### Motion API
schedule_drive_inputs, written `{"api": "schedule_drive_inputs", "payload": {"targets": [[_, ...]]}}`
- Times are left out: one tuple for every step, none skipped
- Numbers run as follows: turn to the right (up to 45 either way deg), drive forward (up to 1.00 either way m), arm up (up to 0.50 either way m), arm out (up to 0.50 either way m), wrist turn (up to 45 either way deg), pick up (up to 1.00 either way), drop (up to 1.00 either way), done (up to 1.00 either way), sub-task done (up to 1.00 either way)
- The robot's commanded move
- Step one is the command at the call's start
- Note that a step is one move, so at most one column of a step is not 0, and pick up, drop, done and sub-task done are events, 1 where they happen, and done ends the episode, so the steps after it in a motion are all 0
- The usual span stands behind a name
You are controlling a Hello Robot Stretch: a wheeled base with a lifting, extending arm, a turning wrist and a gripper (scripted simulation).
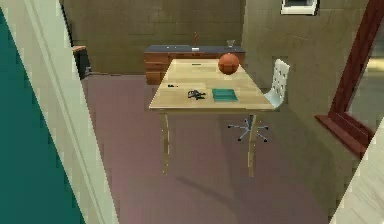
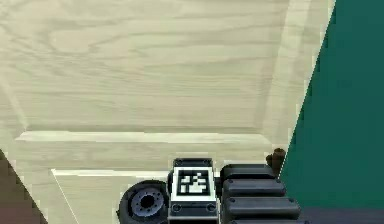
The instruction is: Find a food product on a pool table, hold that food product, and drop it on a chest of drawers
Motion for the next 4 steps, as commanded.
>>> {"api": "schedule_drive_inputs", "payload": {"targets": [[0.0,0.65,0.00,0.00,0.0,0.00,0.00,0.00,0.00],[-24.0,0.00,0.00,0.00,0.0,0.00,0.00,0.00,0.00],[0.0,0.55,0.00,0.00,0.0,0.00,0.00,0.00,0.00],[-45.0,0.00,0.00,0.00,0.0,0.00,0.00,0.00,0.00]]}}
